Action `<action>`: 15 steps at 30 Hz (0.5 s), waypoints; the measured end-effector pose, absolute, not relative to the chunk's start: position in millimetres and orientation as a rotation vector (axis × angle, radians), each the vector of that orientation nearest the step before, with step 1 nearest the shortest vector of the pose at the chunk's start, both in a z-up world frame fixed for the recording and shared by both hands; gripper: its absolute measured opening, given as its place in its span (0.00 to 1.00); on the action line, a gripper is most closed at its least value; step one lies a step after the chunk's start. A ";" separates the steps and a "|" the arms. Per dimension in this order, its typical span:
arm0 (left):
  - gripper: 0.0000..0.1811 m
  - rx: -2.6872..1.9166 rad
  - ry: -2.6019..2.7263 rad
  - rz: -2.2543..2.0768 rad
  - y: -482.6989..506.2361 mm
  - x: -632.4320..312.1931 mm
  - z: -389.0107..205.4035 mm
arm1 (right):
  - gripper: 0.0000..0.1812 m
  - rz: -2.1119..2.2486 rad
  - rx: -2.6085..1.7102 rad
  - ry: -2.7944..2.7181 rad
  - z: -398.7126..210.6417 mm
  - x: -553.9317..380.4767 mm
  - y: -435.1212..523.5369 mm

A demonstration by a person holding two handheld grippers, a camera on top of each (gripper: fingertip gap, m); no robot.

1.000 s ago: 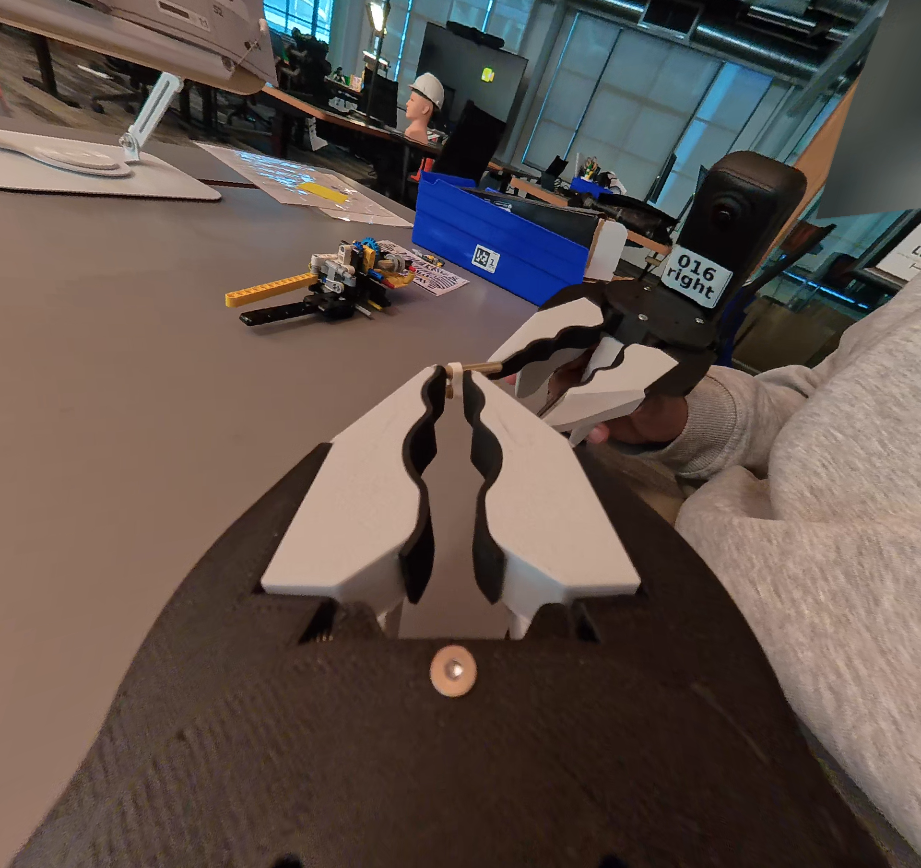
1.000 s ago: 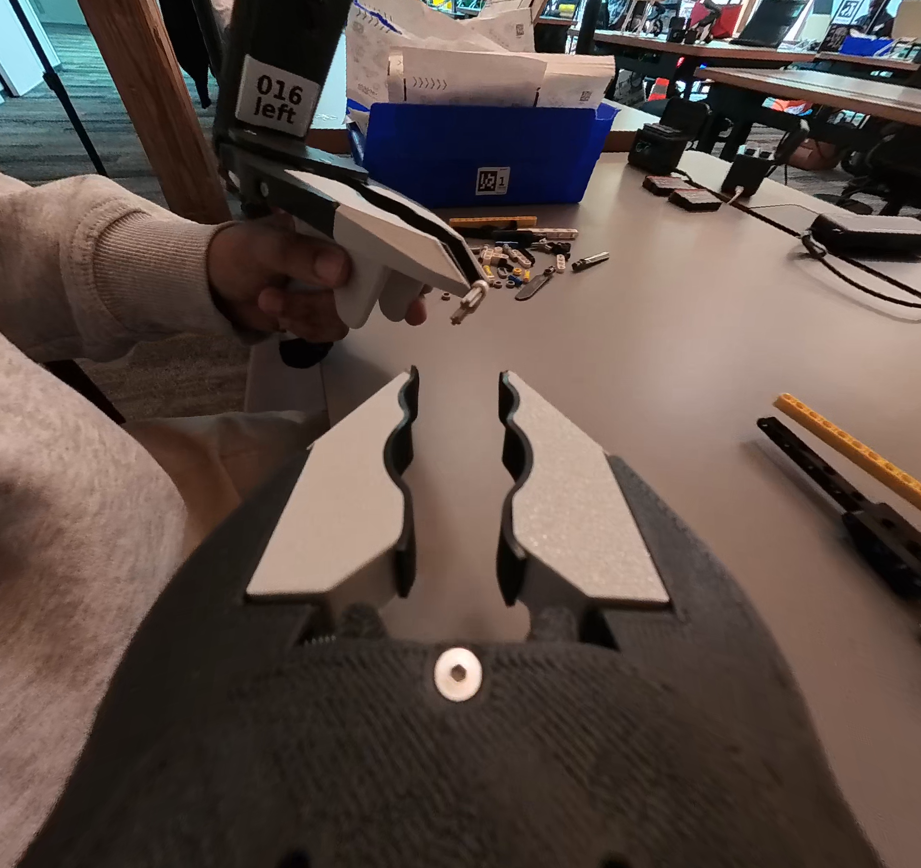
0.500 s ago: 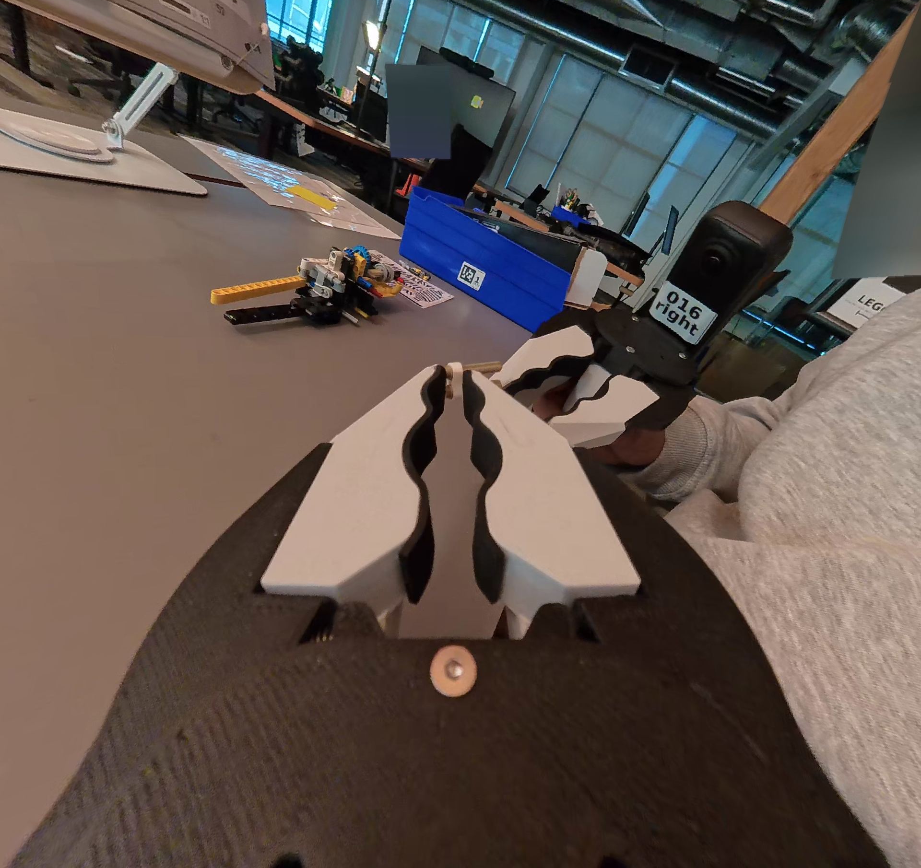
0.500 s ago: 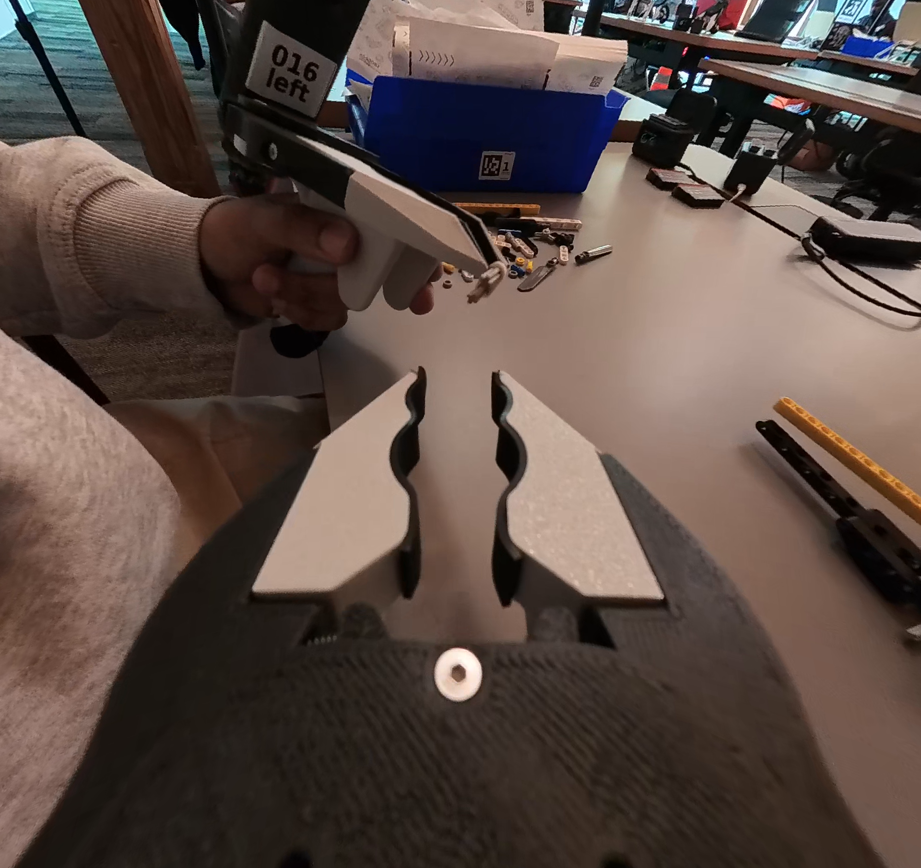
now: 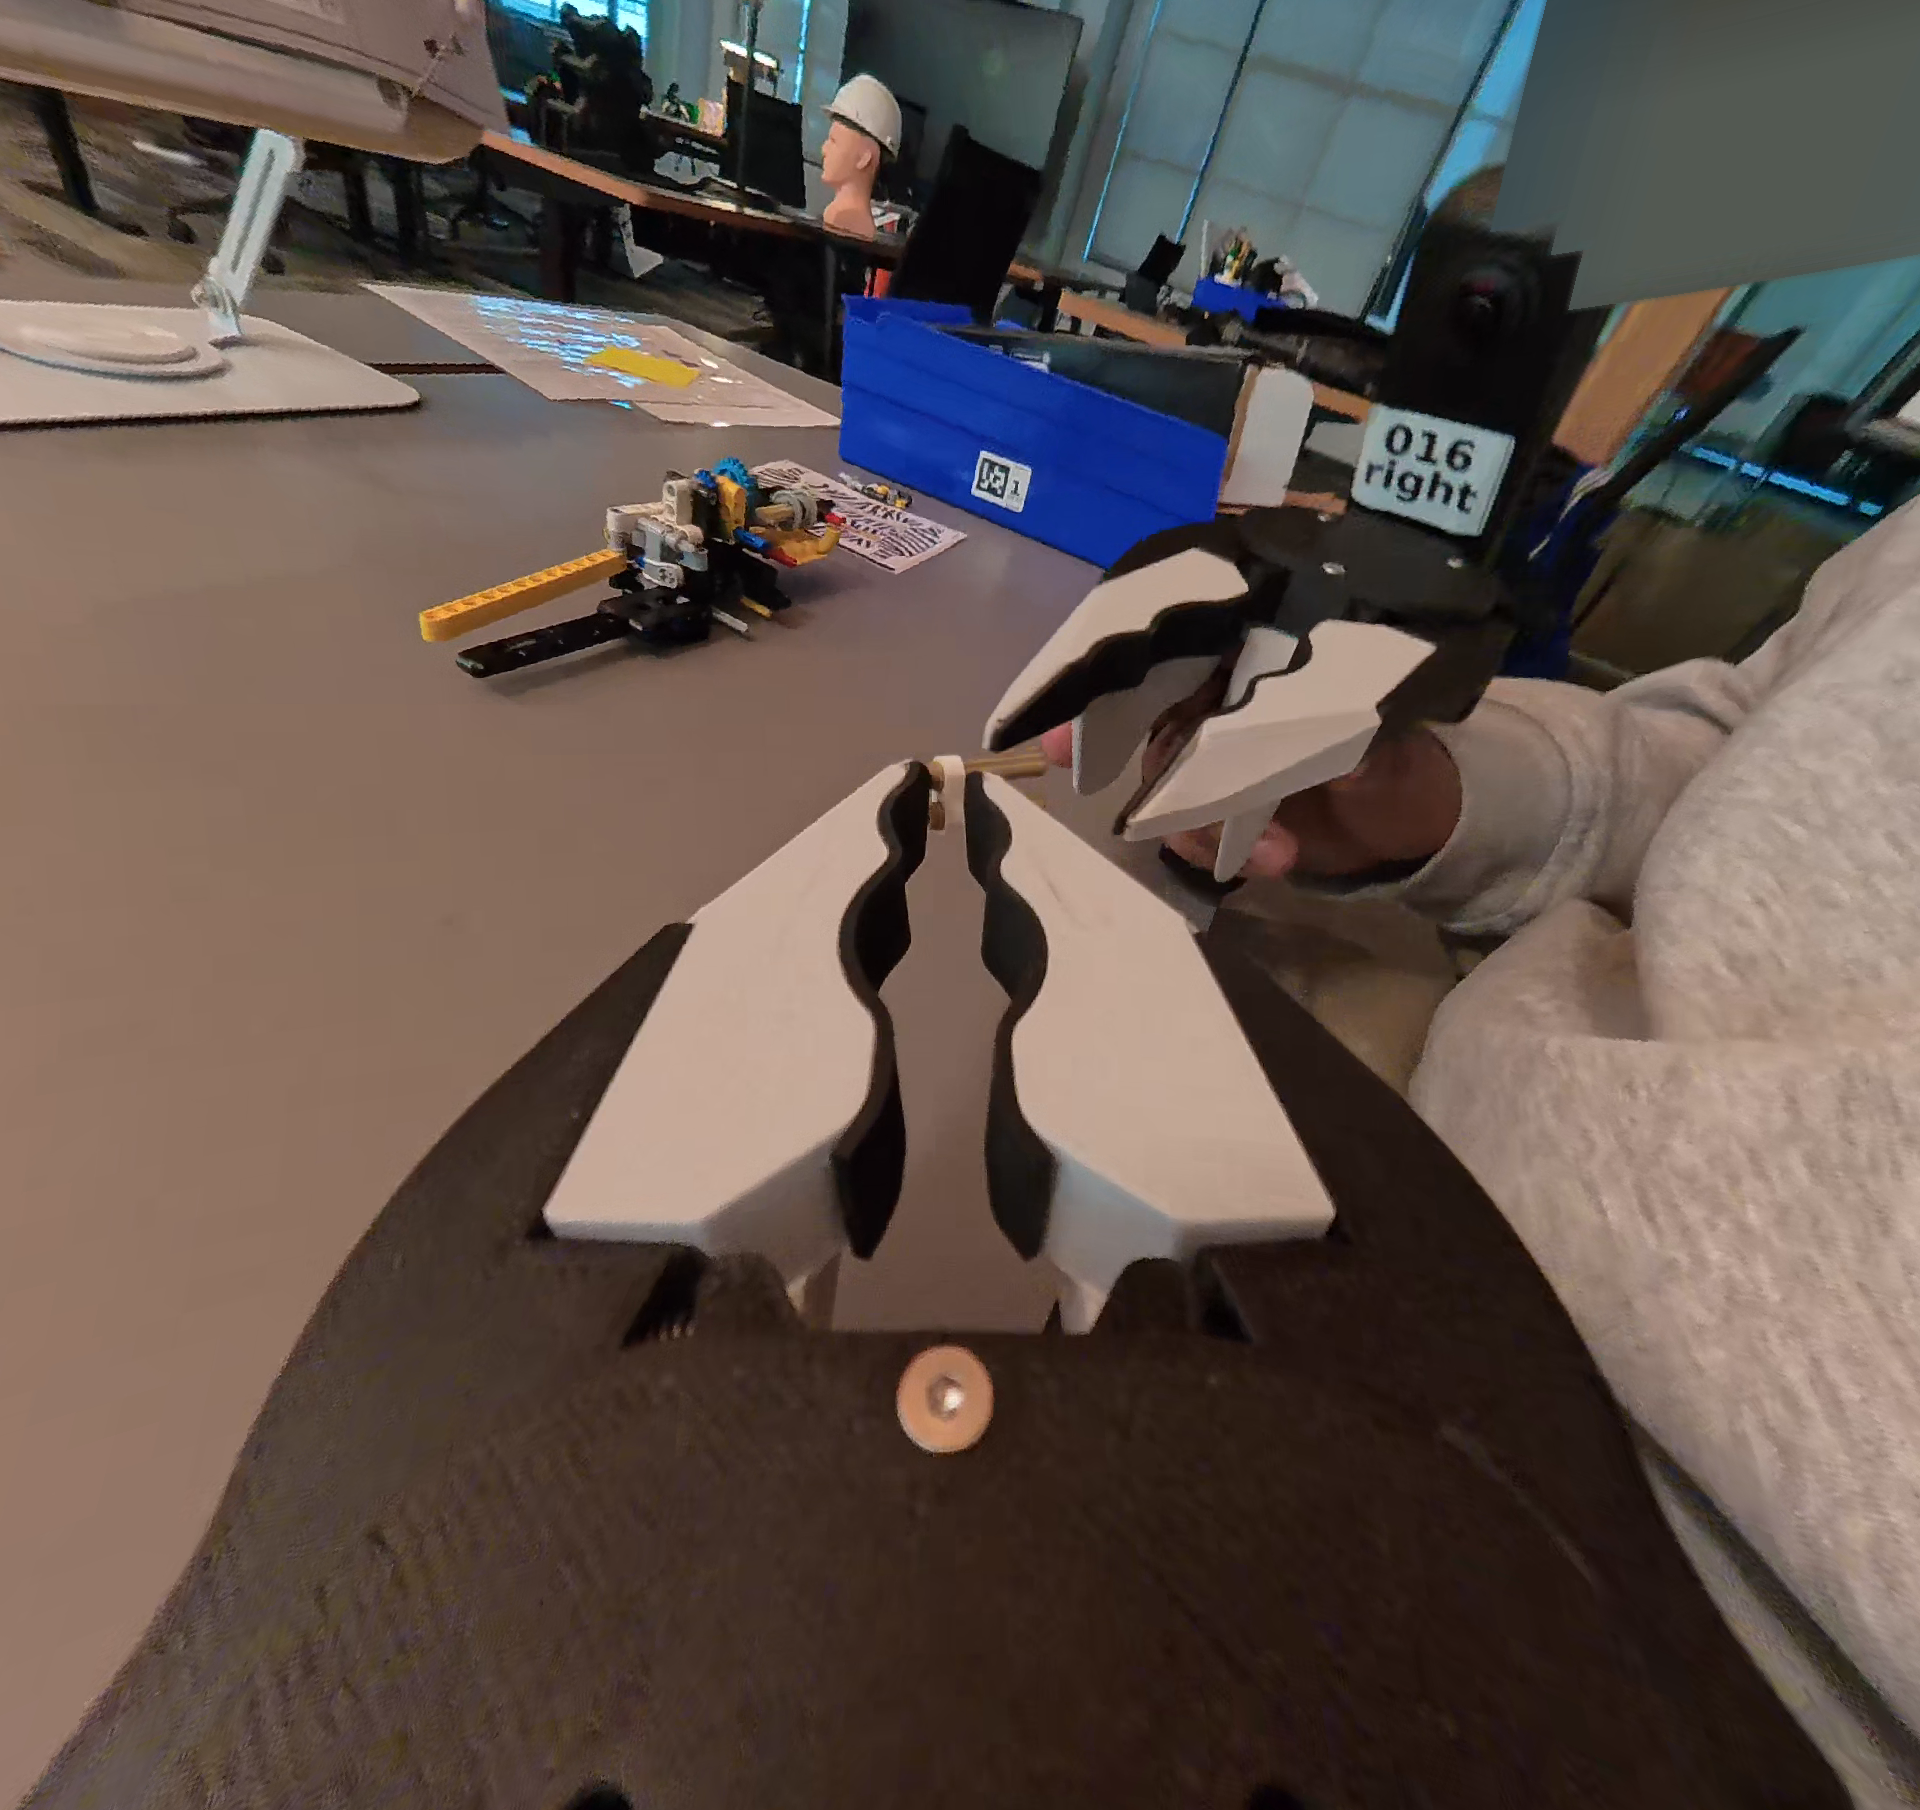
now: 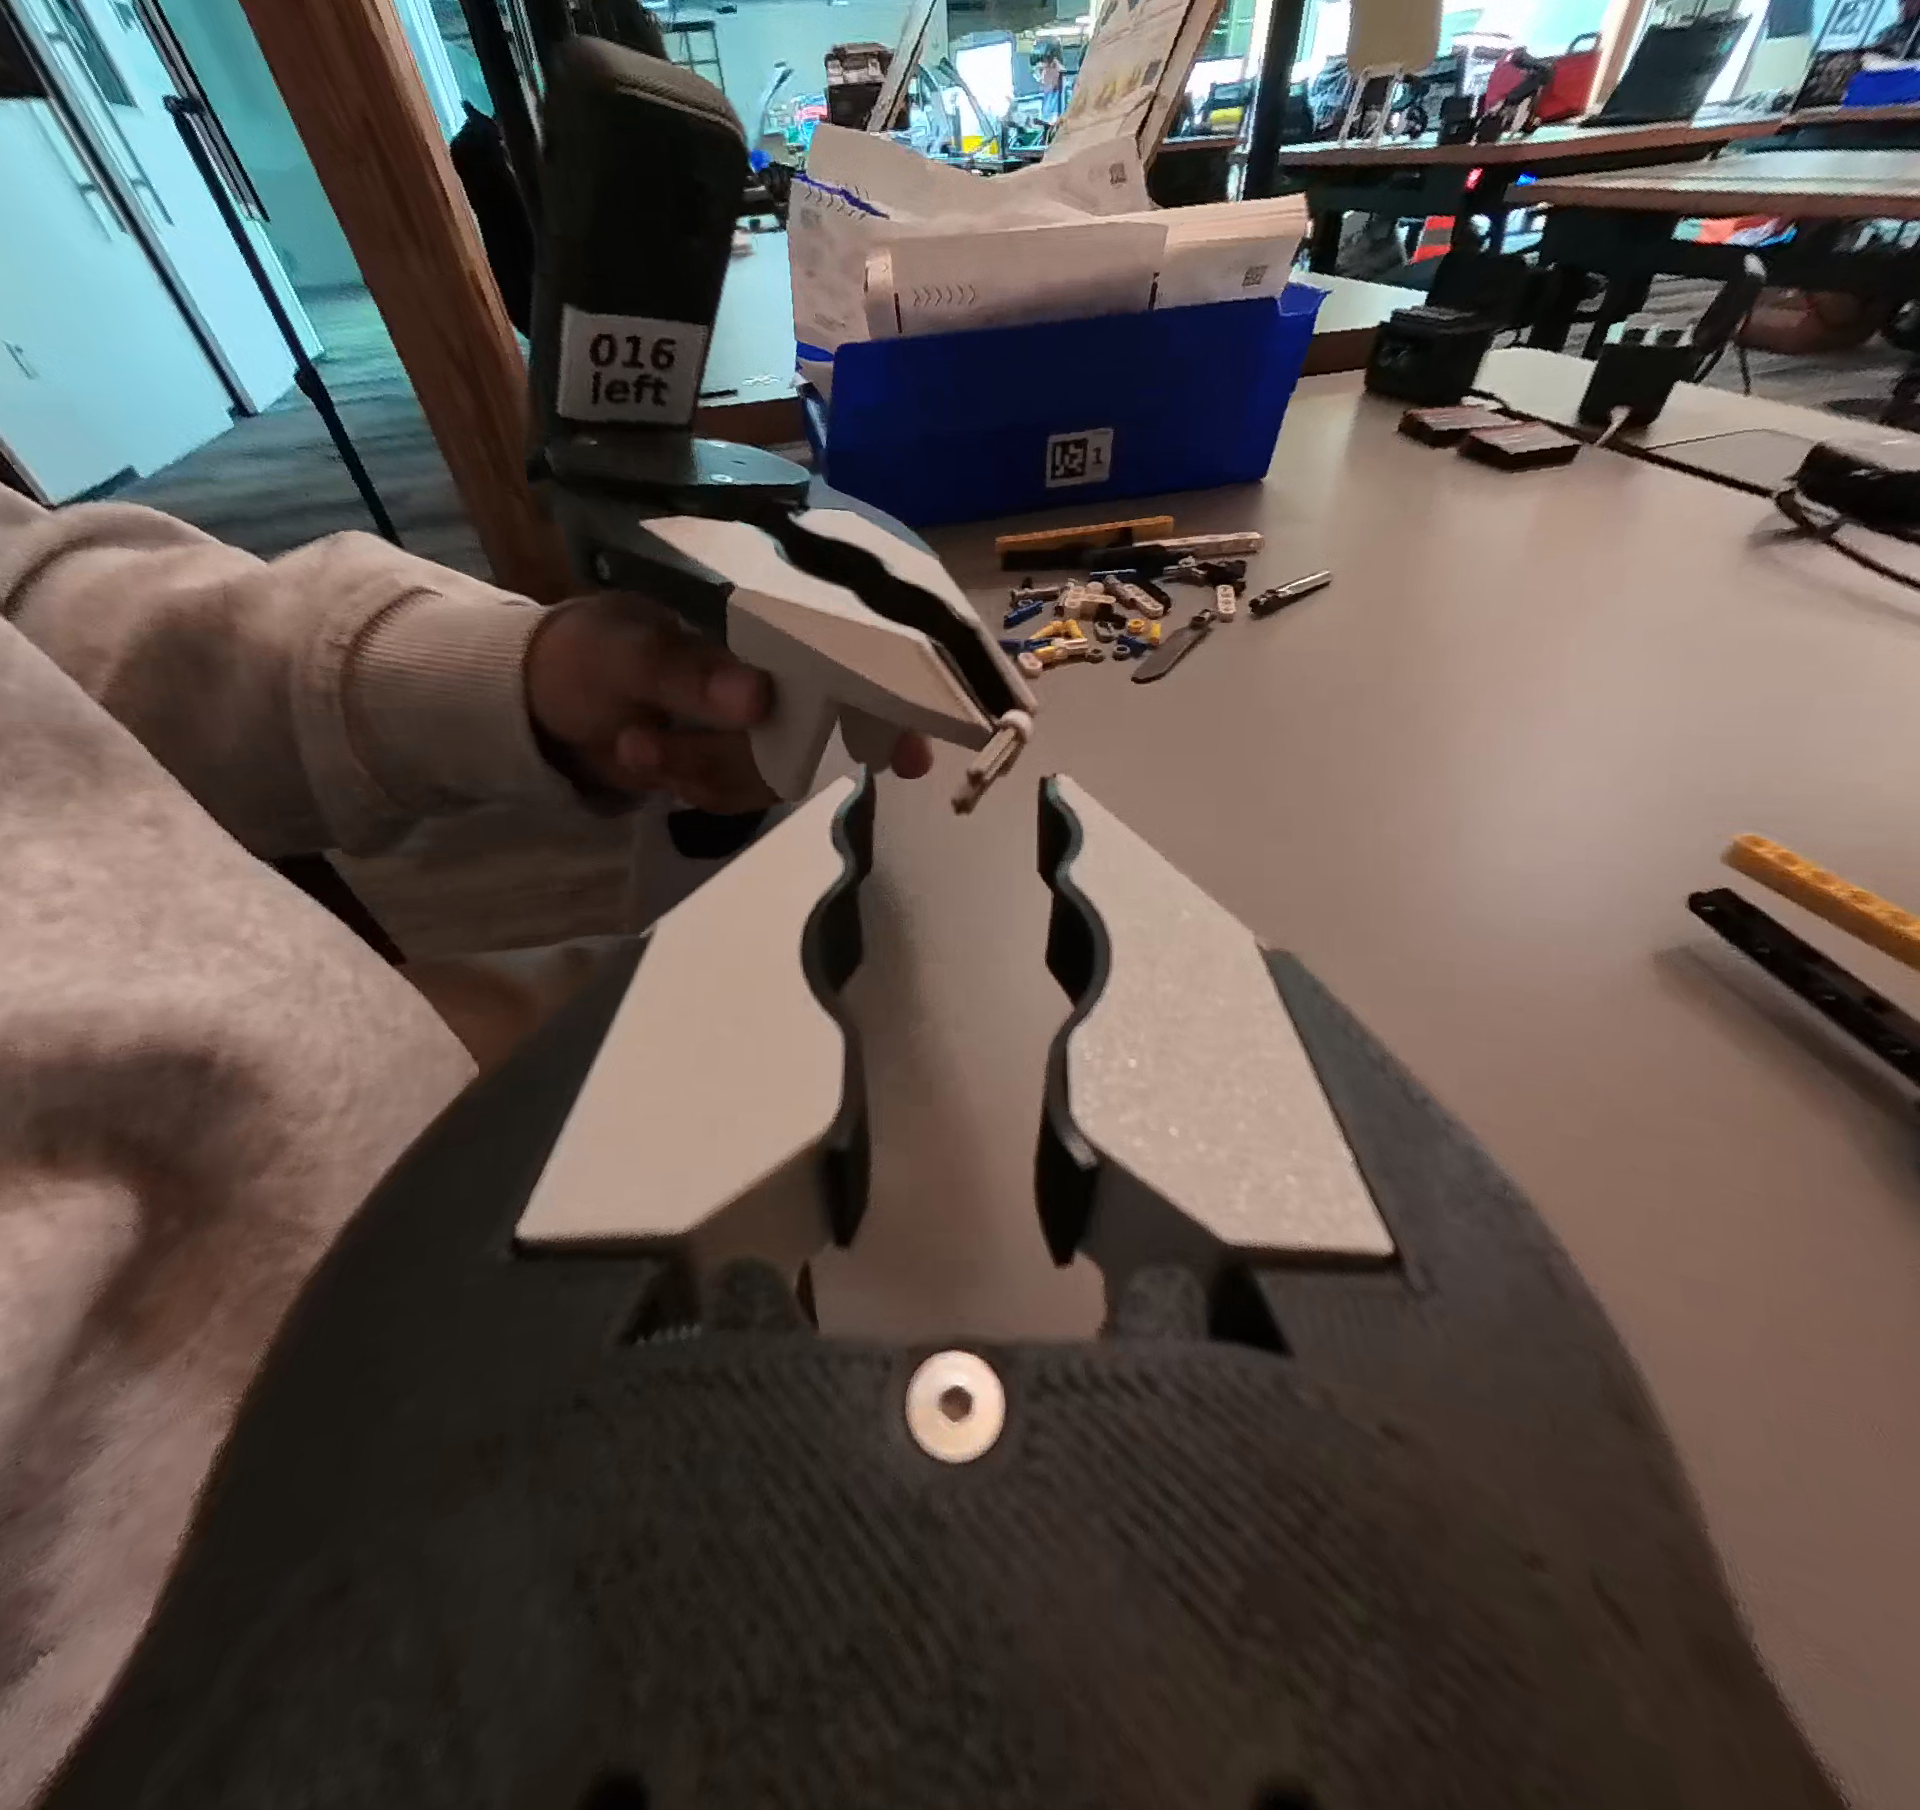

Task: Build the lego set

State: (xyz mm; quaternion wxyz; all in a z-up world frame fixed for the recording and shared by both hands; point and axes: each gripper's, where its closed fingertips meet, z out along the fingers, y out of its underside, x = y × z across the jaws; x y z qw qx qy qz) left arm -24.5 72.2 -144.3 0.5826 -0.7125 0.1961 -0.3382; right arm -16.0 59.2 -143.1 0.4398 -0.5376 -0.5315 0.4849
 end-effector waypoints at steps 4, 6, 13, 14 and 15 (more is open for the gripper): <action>0.02 -1.663 0.496 -0.747 70.8 -20.2 -145.6 | 0.16 1.227 -1.374 -1.319 -145.6 -16.7 60.6; 0.02 -1.662 0.499 -0.739 70.6 -19.6 -145.6 | 0.14 1.229 -1.394 -1.335 -148.8 -17.7 60.0; 0.02 -1.650 0.535 -0.739 67.1 -15.1 -145.4 | 0.05 1.218 -1.392 -1.354 -150.6 -18.6 58.1; 0.02 -1.649 0.536 -0.737 67.0 -15.1 -145.4 | 0.04 1.222 -1.394 -1.352 -150.6 -18.4 58.3; 0.02 -1.648 0.538 -0.737 66.8 -15.0 -145.4 | 0.04 1.228 -1.399 -1.352 -150.7 -18.1 58.5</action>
